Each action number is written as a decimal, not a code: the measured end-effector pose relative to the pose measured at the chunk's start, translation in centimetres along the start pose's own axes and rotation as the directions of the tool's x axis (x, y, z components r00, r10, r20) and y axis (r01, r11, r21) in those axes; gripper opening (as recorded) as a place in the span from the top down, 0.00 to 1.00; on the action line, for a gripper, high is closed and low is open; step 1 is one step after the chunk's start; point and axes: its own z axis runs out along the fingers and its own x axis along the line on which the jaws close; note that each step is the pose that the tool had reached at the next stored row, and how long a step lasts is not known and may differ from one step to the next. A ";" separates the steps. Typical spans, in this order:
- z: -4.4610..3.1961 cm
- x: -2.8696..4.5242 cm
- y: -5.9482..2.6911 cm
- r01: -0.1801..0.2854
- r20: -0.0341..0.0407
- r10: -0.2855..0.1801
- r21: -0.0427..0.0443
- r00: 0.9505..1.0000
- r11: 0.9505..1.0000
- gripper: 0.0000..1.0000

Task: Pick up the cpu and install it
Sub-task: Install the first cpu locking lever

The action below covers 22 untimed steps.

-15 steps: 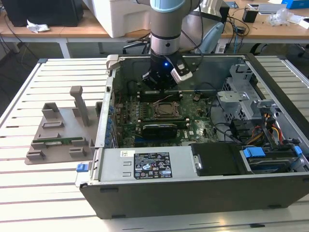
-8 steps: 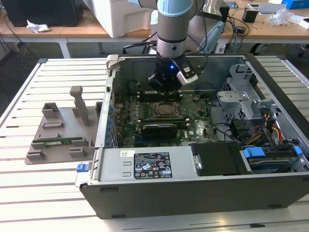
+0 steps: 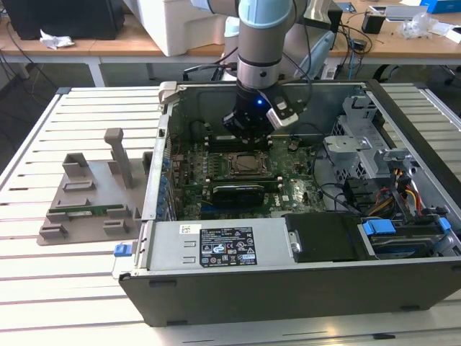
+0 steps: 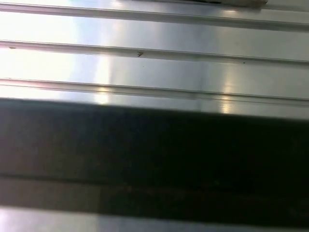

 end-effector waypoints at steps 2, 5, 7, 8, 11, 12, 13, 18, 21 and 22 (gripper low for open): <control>0.05 -0.05 -0.05 0.000 0.000 0.000 0.000 1.000 1.000 0.89; 0.11 -0.08 -0.22 0.000 0.000 0.000 0.000 1.000 1.000 0.89; 0.13 -0.09 -0.32 0.000 0.000 0.000 0.000 1.000 1.000 0.89; 0.15 -0.10 -0.35 0.000 0.000 0.000 -0.001 1.000 1.000 0.89; 0.26 -0.28 -0.37 0.000 0.000 0.000 0.000 1.000 1.000 0.89; 0.29 -0.39 -0.35 0.000 0.000 0.000 0.000 1.000 1.000 0.89; 0.34 -0.75 -0.29 0.000 0.000 0.000 0.000 1.000 1.000 0.89; -1.22 -0.83 -0.17 0.000 -0.001 0.000 0.016 1.000 1.000 0.89; -1.28 -0.79 -0.78 0.000 -0.006 0.000 0.096 1.000 0.995 0.89; -1.29 -0.77 -0.96 0.000 -0.007 0.001 0.105 1.000 0.995 0.89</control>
